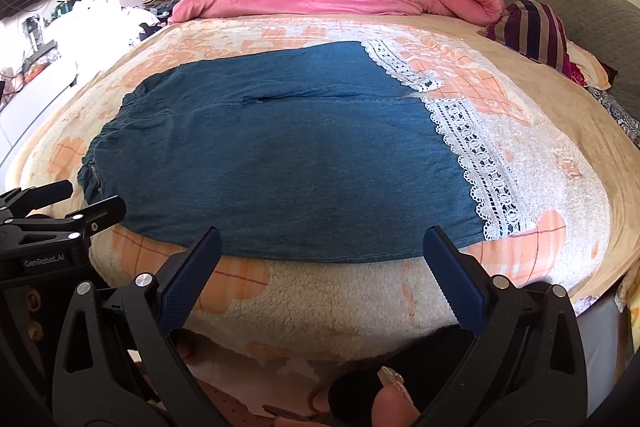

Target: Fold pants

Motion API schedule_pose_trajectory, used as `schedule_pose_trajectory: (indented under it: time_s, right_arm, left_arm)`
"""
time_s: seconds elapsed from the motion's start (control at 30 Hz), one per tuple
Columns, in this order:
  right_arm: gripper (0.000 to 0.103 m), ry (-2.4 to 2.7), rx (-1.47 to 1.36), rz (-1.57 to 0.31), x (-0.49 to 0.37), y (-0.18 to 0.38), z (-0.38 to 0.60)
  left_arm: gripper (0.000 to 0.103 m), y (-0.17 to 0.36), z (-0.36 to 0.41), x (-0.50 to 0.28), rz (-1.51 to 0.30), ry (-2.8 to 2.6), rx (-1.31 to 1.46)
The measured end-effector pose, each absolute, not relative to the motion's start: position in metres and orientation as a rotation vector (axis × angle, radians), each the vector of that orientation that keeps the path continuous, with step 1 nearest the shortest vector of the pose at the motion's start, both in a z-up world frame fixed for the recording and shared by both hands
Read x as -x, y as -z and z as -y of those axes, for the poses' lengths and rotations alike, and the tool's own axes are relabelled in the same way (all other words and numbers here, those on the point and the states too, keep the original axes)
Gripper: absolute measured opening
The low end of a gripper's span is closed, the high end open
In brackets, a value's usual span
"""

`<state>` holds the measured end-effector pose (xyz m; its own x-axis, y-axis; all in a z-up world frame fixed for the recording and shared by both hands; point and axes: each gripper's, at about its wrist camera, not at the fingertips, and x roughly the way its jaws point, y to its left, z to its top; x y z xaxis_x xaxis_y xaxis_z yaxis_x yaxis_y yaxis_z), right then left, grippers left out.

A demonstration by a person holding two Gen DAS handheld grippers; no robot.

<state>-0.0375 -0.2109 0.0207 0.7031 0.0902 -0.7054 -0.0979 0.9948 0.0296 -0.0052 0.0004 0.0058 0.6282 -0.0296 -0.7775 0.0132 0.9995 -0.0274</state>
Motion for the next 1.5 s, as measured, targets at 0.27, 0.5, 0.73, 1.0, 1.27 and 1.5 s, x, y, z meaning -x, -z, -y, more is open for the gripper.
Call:
schedule_pose_trajectory:
  time_s: [0.27,0.5,0.73,1.0,1.27,1.5]
  right_arm:
    - [0.095,-0.105,0.007,-0.786,0.038,-0.021,0.211]
    - [0.095,-0.104,0.011,-0.785,0.037,-0.019,0.21]
    - [0.095,-0.104,0.012,-0.784,0.036,-0.019,0.21]
    - [0.095,-0.105,0.012,-0.787,0.036,-0.017,0.209]
    - [0.095,-0.119,0.03,-0.794,0.023,-0.017,0.203]
    - [0.095,-0.15,0.052,-0.8,-0.005,-0.022,0.196]
  left_arm:
    - [0.099,-0.007,0.0,0.005,-0.891,0.022,0.018]
    - [0.099,-0.007,0.0,0.005,-0.891,0.022,0.018]
    - [0.099,-0.007,0.0,0.004,-0.89,0.022,0.023]
    - [0.099,-0.005,-0.005,0.001,-0.891,0.017,0.026]
    - [0.099,-0.006,-0.018,-0.009,-0.887,-0.004,0.036]
    - [0.099,-0.008,-0.032,-0.027,-0.885,-0.028,0.047]
